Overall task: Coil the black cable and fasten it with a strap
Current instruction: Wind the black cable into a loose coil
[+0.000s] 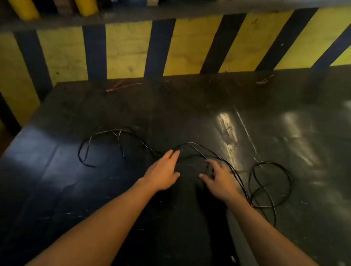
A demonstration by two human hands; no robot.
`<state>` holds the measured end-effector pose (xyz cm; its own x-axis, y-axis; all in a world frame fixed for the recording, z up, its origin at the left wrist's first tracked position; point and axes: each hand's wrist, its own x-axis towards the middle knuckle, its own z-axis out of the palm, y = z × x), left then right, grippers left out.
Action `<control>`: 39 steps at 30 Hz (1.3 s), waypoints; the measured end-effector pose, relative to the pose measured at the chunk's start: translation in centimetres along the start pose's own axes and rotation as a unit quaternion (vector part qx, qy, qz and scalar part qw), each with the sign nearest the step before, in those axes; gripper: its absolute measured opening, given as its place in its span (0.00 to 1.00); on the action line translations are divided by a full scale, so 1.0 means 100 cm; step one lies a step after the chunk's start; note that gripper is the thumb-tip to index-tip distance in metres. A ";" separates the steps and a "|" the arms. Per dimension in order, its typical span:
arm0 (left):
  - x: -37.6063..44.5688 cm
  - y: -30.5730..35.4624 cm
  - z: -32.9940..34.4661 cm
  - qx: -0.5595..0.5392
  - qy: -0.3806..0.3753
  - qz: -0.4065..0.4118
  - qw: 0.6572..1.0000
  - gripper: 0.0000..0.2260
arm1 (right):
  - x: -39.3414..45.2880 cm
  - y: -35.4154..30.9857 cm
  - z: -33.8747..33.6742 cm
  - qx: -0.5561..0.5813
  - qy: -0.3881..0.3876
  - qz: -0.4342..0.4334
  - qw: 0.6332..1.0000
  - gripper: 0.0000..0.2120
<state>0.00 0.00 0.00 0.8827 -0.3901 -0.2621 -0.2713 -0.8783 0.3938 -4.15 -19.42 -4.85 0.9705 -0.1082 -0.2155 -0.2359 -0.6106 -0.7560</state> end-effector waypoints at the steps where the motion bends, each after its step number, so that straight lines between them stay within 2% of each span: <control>1: 0.008 0.001 0.001 0.003 0.016 0.001 1.000 0.33 | 0.002 0.004 0.007 -0.012 0.014 -0.007 1.000 0.26; 4: 0.032 0.002 0.004 0.024 0.067 0.025 0.997 0.31 | 0.007 0.015 0.025 -0.082 0.089 -0.058 0.991 0.22; 8: 0.052 0.004 0.021 0.069 0.040 0.064 0.995 0.30 | 0.019 0.019 0.031 -0.099 0.186 -0.064 0.975 0.11; 12: 0.053 0.005 0.028 0.079 0.009 0.048 0.996 0.28 | 0.017 0.019 0.030 -0.071 0.173 -0.074 0.979 0.09; 13: 0.050 0.006 0.029 0.080 0.004 0.054 0.995 0.28 | 0.015 0.021 0.027 -0.037 0.152 -0.078 0.985 0.08; 15: 0.042 0.008 0.029 0.079 -0.006 0.064 0.995 0.27 | 0.008 0.018 0.014 0.124 0.105 -0.060 0.985 0.08; 17: 0.035 0.011 0.024 0.072 -0.024 0.068 0.995 0.24 | -0.003 0.011 0.004 0.274 0.078 -0.033 0.958 0.13; 22: 0.007 0.020 0.000 0.006 -0.056 0.102 0.993 0.10 | -0.041 -0.031 -0.012 0.462 0.040 -0.047 0.885 0.07; 25: -0.018 0.035 -0.028 -0.069 -0.026 0.090 0.993 0.10 | -0.054 -0.064 -0.034 0.509 0.054 -0.071 0.856 0.08; 28: -0.047 0.052 -0.074 -0.149 0.039 0.093 0.984 0.12 | -0.066 -0.095 -0.060 0.501 0.077 -0.074 0.859 0.09; 31: -0.085 0.072 -0.125 -0.248 0.091 0.109 0.958 0.10 | -0.085 -0.121 -0.075 0.454 0.062 -0.086 0.884 0.07; 34: -0.124 0.093 -0.168 -0.345 0.116 0.130 0.922 0.08 | -0.110 -0.157 -0.078 0.334 0.045 -0.176 0.925 0.11; 36: -0.149 0.103 -0.191 -0.411 0.120 0.145 0.892 0.08 | -0.127 -0.187 -0.076 0.266 0.030 -0.255 0.929 0.13; 39: -0.184 0.109 -0.219 -0.462 0.143 0.149 0.863 0.07 | -0.149 -0.229 -0.076 0.207 0.031 -0.322 0.923 0.07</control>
<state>-10.78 3.65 28.42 0.9213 -0.3596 0.1478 -0.1972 -0.1046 0.9748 -12.82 -9.81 20.34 0.9143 0.1205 0.3867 0.4043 -0.2127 -0.8896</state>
